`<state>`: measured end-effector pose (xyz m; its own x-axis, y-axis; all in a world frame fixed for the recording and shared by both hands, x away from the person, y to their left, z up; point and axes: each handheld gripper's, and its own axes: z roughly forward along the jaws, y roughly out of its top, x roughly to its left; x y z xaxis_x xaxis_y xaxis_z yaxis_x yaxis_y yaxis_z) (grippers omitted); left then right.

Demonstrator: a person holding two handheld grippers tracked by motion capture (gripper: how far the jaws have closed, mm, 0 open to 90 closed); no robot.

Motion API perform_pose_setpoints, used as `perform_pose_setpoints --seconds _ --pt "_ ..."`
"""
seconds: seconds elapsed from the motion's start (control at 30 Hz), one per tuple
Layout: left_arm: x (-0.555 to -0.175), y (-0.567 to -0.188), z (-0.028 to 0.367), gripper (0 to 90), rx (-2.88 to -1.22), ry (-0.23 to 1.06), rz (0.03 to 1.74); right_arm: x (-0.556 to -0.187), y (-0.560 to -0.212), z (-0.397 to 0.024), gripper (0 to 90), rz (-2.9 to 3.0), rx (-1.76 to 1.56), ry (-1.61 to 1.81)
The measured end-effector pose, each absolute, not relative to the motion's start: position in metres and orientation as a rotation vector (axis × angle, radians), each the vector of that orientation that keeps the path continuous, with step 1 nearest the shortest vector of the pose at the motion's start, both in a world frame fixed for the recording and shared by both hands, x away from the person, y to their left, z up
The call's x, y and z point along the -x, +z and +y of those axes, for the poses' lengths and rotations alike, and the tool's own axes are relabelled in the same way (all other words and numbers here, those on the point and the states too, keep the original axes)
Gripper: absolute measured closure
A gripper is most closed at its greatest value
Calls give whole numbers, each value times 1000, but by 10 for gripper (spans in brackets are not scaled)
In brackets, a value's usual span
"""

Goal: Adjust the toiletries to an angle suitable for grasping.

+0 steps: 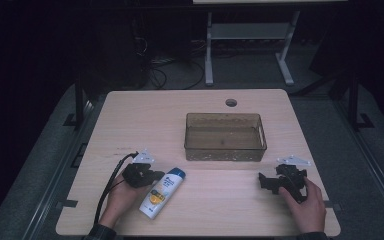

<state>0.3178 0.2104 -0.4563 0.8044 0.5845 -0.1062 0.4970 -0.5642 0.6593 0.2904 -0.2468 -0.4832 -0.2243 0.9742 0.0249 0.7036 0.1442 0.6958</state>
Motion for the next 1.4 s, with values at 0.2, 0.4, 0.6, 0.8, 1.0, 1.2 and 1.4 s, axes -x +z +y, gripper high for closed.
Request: perform_pose_setpoints --seconds 0.2,0.4,0.6,0.8,1.0,1.2,1.4 --pt "-315 -456 202 896 -2290 151 769 -290 -483 -247 0 1992 -1602 830" --pt "-313 -457 196 896 -2303 139 742 -290 -483 -247 0 1992 -1602 831" --pt "-311 -456 193 896 -2307 135 726 -290 -483 -247 0 1992 -1602 830" --pt "-313 -456 198 863 -2307 140 735 -290 -483 -247 0 1992 -1601 830" --pt "-315 -454 210 720 -2288 148 788 -290 -483 -247 0 1993 -1602 830" --pt "-315 -449 223 532 -2241 143 840 -290 -483 -247 0 1992 -1602 831" --pt "-309 -440 227 426 -2216 139 848 -290 -483 -247 0 1993 -1602 830"
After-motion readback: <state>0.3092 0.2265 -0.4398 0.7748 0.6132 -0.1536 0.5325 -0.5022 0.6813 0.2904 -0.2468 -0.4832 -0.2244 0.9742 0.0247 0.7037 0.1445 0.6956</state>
